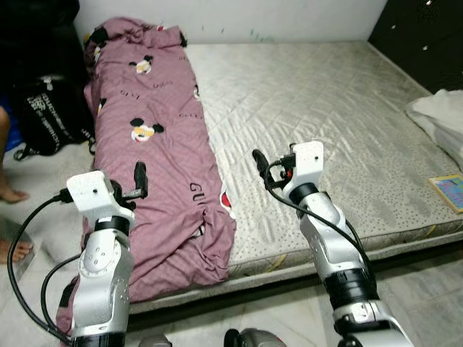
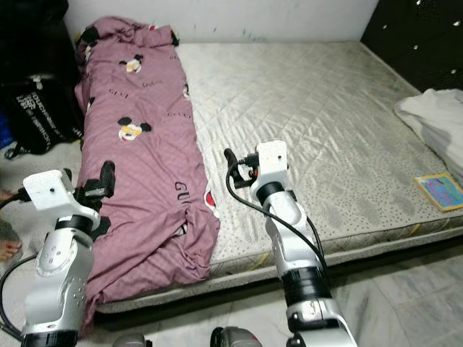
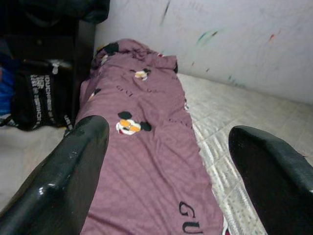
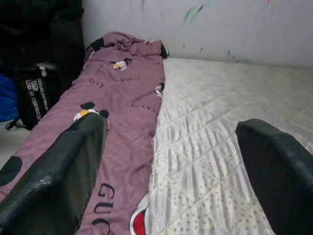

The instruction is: Clean up the room

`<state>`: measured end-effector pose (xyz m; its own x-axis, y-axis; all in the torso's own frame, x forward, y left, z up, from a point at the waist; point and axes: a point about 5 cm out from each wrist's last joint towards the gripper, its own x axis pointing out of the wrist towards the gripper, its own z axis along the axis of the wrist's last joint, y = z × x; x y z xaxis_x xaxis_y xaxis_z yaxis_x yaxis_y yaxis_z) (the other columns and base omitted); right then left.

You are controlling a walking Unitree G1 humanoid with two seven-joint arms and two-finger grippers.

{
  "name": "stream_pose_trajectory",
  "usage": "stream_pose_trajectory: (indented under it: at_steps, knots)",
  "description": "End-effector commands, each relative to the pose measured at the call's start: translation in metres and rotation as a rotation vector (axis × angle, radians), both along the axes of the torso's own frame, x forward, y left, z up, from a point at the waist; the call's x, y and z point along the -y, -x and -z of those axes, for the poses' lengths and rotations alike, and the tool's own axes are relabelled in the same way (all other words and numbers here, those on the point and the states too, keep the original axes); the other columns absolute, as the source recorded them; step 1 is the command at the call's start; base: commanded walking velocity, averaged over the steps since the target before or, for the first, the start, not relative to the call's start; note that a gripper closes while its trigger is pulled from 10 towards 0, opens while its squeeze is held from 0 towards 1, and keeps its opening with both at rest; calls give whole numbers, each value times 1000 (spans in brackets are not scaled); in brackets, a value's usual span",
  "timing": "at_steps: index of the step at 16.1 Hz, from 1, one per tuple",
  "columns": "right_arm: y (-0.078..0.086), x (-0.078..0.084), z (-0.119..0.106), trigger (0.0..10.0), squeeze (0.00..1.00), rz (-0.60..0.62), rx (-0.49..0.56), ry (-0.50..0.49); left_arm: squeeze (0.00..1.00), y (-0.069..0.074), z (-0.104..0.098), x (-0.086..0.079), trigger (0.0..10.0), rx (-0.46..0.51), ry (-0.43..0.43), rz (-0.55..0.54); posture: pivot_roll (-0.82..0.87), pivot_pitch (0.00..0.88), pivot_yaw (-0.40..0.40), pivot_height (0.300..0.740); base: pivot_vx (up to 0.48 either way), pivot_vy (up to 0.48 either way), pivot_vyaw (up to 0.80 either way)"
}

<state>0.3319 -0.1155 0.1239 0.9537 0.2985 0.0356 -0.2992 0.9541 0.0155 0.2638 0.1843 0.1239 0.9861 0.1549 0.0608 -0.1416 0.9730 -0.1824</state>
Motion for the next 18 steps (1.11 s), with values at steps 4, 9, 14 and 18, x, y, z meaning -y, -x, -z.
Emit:
stream_pose_trajectory:
  at_steps: [4,9,14,18]
  knots:
    - [6,3,2,10000,0,-8,-24,-2,0,6,-5,5,10000,0,8,15,50,128,-71,675,0,0,0]
    - [10,5,1,10000,0,-13,-37,-1,0,7,-6,6,10000,-13,14,16,46,138,-71,615,0,0,0]
    - [9,4,0,10000,0,-21,-47,10,0,5,-7,5,10000,-15,18,3,47,127,-76,610,0,0,0]
    - [8,3,-1,10000,0,-25,-50,15,0,3,-8,3,10000,-13,21,-6,45,129,-77,602,0,0,0]
